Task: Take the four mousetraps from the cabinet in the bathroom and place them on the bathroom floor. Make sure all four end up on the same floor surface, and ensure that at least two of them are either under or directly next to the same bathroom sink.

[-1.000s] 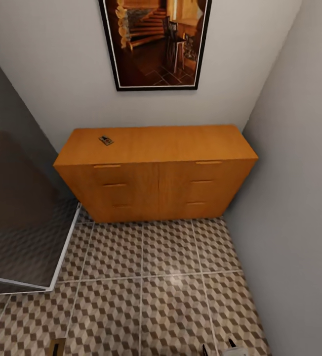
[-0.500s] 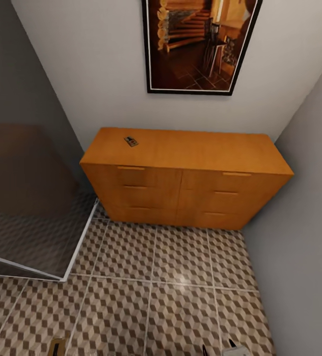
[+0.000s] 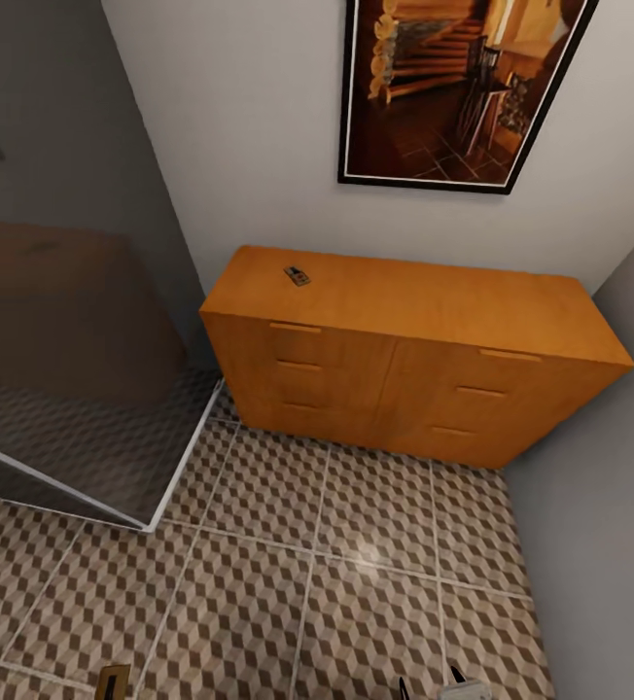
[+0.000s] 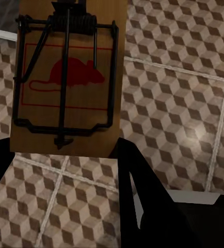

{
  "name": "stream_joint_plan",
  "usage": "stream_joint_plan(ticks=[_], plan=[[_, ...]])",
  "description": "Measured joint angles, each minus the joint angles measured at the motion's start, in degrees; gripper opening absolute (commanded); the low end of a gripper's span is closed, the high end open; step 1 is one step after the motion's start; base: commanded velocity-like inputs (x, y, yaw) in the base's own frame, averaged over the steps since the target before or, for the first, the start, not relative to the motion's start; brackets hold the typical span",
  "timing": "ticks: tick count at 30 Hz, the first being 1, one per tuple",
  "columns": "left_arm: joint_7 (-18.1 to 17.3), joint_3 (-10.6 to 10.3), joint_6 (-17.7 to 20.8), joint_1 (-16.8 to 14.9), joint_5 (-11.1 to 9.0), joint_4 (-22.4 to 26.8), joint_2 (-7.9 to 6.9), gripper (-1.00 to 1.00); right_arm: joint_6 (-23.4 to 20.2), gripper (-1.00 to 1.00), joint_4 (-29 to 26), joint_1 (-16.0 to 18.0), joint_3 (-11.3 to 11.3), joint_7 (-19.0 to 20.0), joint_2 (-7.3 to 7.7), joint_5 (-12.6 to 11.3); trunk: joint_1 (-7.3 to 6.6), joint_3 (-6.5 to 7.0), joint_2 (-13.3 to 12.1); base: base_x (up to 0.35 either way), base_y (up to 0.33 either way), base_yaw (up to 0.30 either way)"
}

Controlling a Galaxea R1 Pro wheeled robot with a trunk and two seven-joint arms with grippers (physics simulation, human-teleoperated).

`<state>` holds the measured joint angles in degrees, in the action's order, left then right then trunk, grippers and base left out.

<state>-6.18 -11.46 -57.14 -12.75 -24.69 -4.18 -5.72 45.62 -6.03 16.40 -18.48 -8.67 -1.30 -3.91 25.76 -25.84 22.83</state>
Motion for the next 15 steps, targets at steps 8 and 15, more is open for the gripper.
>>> stream_joint_plan(ticks=[8,15], plan=[[0.00,-0.01,0.00,0.00,0.00,0.00,0.00,-1.00,-0.01,1.00,0.00,0.00,-0.04,-0.04,-0.02,0.00,0.00,0.00,0.00,0.000,0.000,0.006],[0.00,-0.01,0.00,0.00,0.00,0.00,0.01,-1.00,0.05,1.00,0.00,0.00,-0.09,0.04,0.07,0.00,0.00,0.00,0.00,0.000,0.000,0.000]])
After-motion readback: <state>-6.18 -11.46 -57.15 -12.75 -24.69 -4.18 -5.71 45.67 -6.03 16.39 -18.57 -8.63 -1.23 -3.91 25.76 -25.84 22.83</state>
